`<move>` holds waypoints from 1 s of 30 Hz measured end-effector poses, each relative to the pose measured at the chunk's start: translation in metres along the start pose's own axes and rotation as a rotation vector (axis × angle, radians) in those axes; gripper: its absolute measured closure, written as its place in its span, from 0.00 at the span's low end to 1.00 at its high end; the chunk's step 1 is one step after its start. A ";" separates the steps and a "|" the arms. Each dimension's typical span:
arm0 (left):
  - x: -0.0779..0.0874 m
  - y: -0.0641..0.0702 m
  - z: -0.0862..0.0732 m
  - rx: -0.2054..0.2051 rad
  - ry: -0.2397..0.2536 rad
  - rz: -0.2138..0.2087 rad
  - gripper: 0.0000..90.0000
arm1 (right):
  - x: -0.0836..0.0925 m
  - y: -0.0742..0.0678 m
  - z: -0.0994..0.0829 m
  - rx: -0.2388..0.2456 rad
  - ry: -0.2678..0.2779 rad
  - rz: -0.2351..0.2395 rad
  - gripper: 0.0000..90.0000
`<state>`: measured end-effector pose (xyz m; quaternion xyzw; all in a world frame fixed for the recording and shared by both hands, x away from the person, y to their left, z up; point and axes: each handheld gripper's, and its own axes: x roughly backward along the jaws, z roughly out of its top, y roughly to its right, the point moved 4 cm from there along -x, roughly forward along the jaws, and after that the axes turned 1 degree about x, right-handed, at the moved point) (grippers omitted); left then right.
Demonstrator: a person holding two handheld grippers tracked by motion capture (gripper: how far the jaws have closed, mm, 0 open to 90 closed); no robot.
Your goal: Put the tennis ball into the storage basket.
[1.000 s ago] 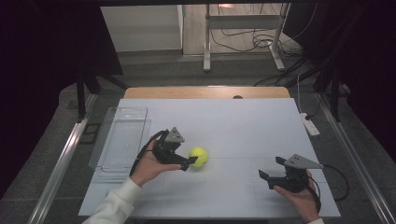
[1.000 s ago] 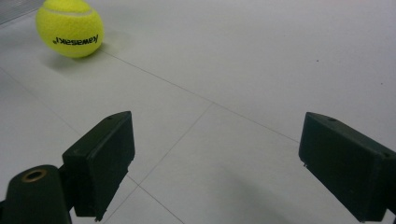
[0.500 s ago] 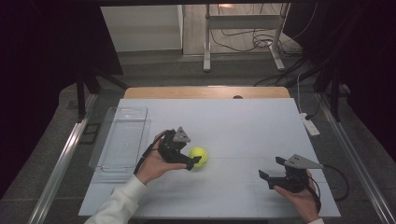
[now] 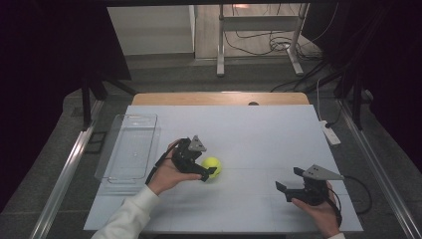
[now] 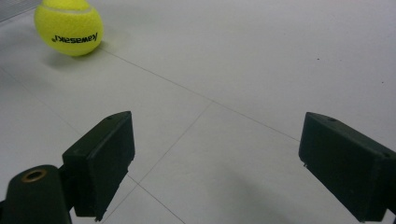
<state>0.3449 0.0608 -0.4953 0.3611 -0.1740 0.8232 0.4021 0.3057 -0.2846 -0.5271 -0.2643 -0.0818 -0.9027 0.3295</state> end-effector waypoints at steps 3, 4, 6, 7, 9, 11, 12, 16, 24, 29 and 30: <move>-0.003 0.000 0.000 -0.001 -0.010 -0.005 0.07 | 0.000 0.000 0.000 -0.001 0.000 0.000 0.12; -0.005 0.001 0.000 0.002 -0.011 -0.007 0.06 | 0.000 0.000 0.000 -0.002 0.001 0.002 0.12; -0.007 0.001 0.000 -0.002 -0.024 -0.010 0.06 | 0.000 0.000 0.000 -0.002 0.001 0.001 0.12; -0.007 0.001 0.000 -0.002 -0.024 -0.010 0.06 | 0.000 0.000 0.000 -0.002 0.001 0.001 0.12; -0.010 0.001 0.000 0.003 -0.035 -0.016 0.06 | 0.000 0.000 0.000 -0.002 0.002 0.001 0.12; -0.014 0.001 0.000 0.004 -0.047 -0.017 0.05 | 0.000 0.000 0.000 -0.002 0.001 0.002 0.12; -0.015 0.001 0.000 0.005 -0.047 -0.018 0.05 | 0.000 0.000 0.000 -0.001 0.001 0.001 0.12; -0.019 0.001 0.000 0.004 -0.060 -0.023 0.05 | 0.000 0.000 0.000 -0.001 -0.002 -0.001 0.12; -0.031 0.002 0.001 0.002 -0.086 -0.031 0.05 | 0.000 0.000 -0.001 -0.002 -0.004 0.000 0.12; -0.037 0.001 0.001 0.005 -0.099 -0.039 0.04 | 0.000 0.001 -0.001 -0.001 -0.004 -0.001 0.12; -0.038 0.001 0.001 0.007 -0.102 -0.040 0.04 | 0.000 0.001 -0.001 -0.001 -0.005 -0.001 0.12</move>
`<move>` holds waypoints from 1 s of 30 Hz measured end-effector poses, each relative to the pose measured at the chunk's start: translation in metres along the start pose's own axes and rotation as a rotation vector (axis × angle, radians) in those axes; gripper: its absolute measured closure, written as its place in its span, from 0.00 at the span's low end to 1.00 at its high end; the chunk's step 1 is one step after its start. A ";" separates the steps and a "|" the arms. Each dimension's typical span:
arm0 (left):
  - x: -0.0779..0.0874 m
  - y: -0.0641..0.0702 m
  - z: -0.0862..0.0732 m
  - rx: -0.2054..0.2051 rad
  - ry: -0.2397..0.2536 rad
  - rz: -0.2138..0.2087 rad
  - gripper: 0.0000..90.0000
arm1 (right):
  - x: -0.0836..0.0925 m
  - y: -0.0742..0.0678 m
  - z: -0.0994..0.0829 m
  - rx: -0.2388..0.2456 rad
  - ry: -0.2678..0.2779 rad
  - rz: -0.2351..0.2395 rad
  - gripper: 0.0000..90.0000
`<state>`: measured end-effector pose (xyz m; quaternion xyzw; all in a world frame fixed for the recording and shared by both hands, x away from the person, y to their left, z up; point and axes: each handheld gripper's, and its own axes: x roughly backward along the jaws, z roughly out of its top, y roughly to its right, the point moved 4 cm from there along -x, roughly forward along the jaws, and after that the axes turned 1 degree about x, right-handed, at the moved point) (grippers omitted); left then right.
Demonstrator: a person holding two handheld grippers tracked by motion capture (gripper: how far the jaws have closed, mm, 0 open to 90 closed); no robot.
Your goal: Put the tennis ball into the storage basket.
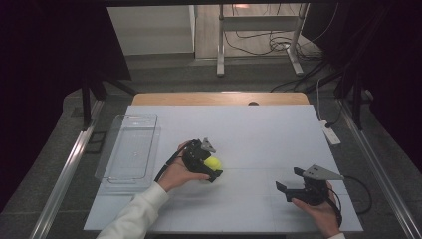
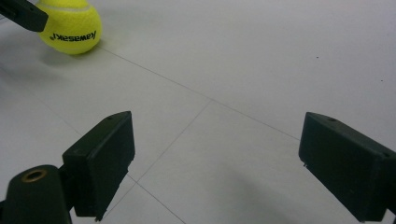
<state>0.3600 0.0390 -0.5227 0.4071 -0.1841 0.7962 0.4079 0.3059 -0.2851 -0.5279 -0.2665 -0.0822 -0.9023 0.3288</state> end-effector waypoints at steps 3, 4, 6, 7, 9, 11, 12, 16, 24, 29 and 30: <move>-0.003 -0.001 0.000 0.000 -0.007 -0.002 0.04 | 0.000 0.000 0.000 -0.001 0.002 0.003 0.12; -0.004 -0.001 0.000 0.002 -0.009 -0.002 0.04 | 0.000 0.000 0.000 -0.001 0.002 0.003 0.12; -0.006 -0.001 0.000 0.001 -0.016 -0.006 0.04 | 0.000 0.000 0.000 -0.001 0.002 0.003 0.12; -0.007 -0.001 -0.001 0.001 -0.020 -0.008 0.04 | 0.000 0.000 0.000 -0.001 0.002 0.003 0.12; -0.009 -0.001 -0.001 0.003 -0.026 -0.013 0.04 | 0.000 0.000 0.000 -0.002 0.002 0.002 0.12; -0.010 -0.001 -0.001 0.003 -0.030 -0.016 0.04 | 0.000 0.000 0.000 -0.001 0.001 0.003 0.12; -0.011 -0.001 -0.001 0.002 -0.032 -0.019 0.04 | 0.000 0.000 0.000 -0.001 0.001 0.003 0.12; -0.013 -0.001 -0.002 0.004 -0.049 -0.025 0.05 | 0.000 0.000 0.000 -0.002 0.001 0.002 0.12; -0.014 -0.002 -0.005 0.029 -0.072 -0.033 0.09 | 0.000 0.000 0.000 -0.001 0.001 0.001 0.12; -0.013 -0.004 -0.007 0.036 -0.070 -0.029 0.20 | 0.001 0.000 0.000 0.002 0.002 -0.001 0.12; -0.013 -0.004 -0.007 0.036 -0.070 -0.029 0.23 | 0.001 0.000 0.000 0.002 0.002 -0.001 0.12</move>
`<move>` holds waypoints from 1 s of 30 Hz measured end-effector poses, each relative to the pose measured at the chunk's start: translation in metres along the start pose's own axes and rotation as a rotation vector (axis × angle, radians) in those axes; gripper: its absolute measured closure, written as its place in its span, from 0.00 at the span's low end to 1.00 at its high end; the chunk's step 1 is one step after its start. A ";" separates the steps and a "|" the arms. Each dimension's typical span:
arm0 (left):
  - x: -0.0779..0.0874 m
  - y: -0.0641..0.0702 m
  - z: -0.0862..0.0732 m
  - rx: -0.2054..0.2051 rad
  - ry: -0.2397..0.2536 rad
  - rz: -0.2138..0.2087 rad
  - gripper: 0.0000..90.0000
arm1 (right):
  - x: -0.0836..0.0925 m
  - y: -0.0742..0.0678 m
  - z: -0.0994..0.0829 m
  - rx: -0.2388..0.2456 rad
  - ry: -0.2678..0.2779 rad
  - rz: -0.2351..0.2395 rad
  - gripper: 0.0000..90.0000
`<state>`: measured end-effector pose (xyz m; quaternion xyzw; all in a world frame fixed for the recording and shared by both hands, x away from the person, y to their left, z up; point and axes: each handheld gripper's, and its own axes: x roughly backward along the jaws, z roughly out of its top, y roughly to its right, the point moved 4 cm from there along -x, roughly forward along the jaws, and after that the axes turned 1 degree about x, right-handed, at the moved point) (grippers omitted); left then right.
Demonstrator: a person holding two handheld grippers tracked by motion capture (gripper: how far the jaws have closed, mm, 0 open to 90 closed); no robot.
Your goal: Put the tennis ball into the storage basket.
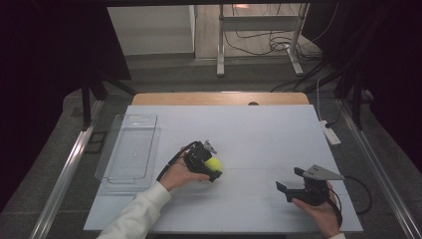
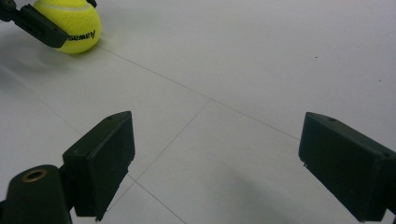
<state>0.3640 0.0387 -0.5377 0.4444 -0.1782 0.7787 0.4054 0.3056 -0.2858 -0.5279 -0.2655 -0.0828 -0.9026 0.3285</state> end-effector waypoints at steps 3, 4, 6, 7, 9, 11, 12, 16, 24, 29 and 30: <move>0.002 0.001 0.000 -0.001 0.007 -0.009 0.28 | 0.000 0.000 0.000 0.002 0.000 -0.002 0.12; 0.002 0.001 0.000 -0.002 0.006 -0.009 0.28 | 0.000 0.000 0.000 0.001 0.000 0.000 0.12; 0.002 0.001 0.000 -0.002 0.007 -0.009 0.28 | 0.000 0.000 0.000 0.001 0.001 0.000 0.12; 0.002 0.001 0.000 -0.003 0.007 -0.007 0.28 | 0.000 0.000 0.000 0.001 0.000 -0.002 0.12; 0.002 0.001 0.000 -0.004 0.009 -0.004 0.28 | 0.000 0.000 0.000 0.001 0.001 -0.001 0.12; 0.002 0.002 0.000 -0.007 0.012 0.001 0.29 | 0.000 0.000 0.000 0.001 0.001 -0.001 0.12; 0.003 0.002 0.000 -0.007 0.012 0.002 0.29 | 0.000 0.000 0.000 0.001 0.001 -0.001 0.12; 0.006 0.001 0.001 -0.011 0.021 0.007 0.29 | 0.000 0.000 0.000 0.001 0.001 -0.002 0.12; 0.014 0.003 0.002 -0.013 0.055 0.008 0.29 | 0.001 0.000 0.000 0.003 0.000 -0.004 0.12; 0.019 0.003 0.002 -0.017 0.068 0.014 0.29 | 0.001 -0.001 0.000 0.004 0.004 -0.003 0.12; 0.021 0.003 0.002 -0.021 0.075 0.017 0.29 | 0.001 -0.001 0.000 0.003 0.004 -0.002 0.12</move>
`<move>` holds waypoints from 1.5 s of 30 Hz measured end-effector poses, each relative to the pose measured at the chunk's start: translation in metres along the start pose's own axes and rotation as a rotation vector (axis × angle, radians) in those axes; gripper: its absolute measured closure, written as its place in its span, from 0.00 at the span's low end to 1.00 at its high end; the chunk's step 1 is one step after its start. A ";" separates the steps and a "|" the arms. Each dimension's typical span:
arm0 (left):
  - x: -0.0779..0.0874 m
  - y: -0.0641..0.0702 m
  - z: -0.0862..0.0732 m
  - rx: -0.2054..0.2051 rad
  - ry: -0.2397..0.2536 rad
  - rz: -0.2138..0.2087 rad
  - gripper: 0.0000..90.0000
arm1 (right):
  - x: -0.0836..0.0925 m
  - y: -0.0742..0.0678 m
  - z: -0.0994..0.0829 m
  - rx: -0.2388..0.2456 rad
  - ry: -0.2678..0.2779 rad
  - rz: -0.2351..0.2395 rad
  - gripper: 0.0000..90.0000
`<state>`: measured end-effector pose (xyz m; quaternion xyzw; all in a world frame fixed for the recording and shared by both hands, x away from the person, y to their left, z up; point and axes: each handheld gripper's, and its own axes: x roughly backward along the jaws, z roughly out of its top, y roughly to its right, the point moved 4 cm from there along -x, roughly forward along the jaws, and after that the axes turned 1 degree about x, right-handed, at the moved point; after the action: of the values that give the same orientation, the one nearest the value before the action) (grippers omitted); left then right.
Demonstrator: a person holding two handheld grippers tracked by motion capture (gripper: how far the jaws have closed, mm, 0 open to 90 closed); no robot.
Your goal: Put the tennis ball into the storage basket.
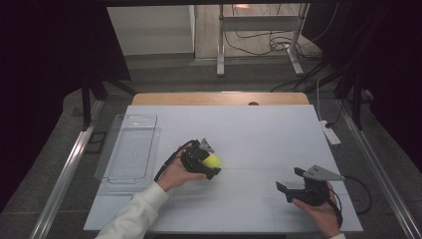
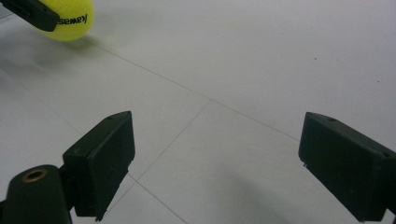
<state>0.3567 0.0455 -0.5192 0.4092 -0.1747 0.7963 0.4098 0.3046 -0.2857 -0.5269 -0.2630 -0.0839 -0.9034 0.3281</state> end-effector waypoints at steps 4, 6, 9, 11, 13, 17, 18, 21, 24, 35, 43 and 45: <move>0.004 0.000 0.000 -0.004 0.012 0.000 0.29 | -0.001 -0.001 0.000 -0.001 -0.001 0.003 0.12; 0.006 -0.001 0.001 -0.002 0.021 0.003 0.29 | -0.001 -0.001 0.000 -0.001 -0.001 0.005 0.12; 0.011 -0.002 0.002 -0.001 0.034 0.006 0.29 | -0.001 0.000 0.000 -0.006 0.000 0.004 0.12; 0.014 -0.002 0.002 0.001 0.044 0.005 0.29 | -0.001 0.000 0.000 -0.008 -0.003 0.001 0.12; 0.017 -0.002 0.003 0.001 0.054 0.005 0.29 | -0.001 0.000 -0.001 -0.007 -0.002 0.000 0.12; 0.023 -0.003 0.003 0.002 0.070 0.008 0.29 | 0.000 0.000 -0.001 -0.007 -0.001 0.000 0.12; 0.024 -0.003 0.003 -0.001 0.075 0.007 0.29 | 0.000 0.000 -0.001 -0.008 0.000 0.002 0.12; 0.028 -0.004 0.003 0.001 0.084 0.010 0.29 | 0.000 -0.001 -0.001 -0.004 -0.001 0.002 0.12; 0.031 -0.004 0.003 0.000 0.091 0.009 0.29 | -0.001 0.000 -0.001 -0.005 0.000 0.003 0.12; 0.045 -0.004 0.007 0.000 0.135 0.011 0.29 | -0.002 0.000 -0.001 -0.005 -0.005 0.008 0.12; 0.052 -0.005 0.009 0.002 0.153 0.012 0.29 | -0.003 0.000 -0.001 -0.010 -0.003 0.009 0.12; 0.054 -0.005 0.010 0.000 0.157 0.012 0.29 | -0.002 0.001 -0.001 -0.010 -0.001 0.009 0.12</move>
<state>0.3479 0.0701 -0.4705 0.3445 -0.1445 0.8283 0.4175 0.3062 -0.2854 -0.5287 -0.2654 -0.0783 -0.9023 0.3305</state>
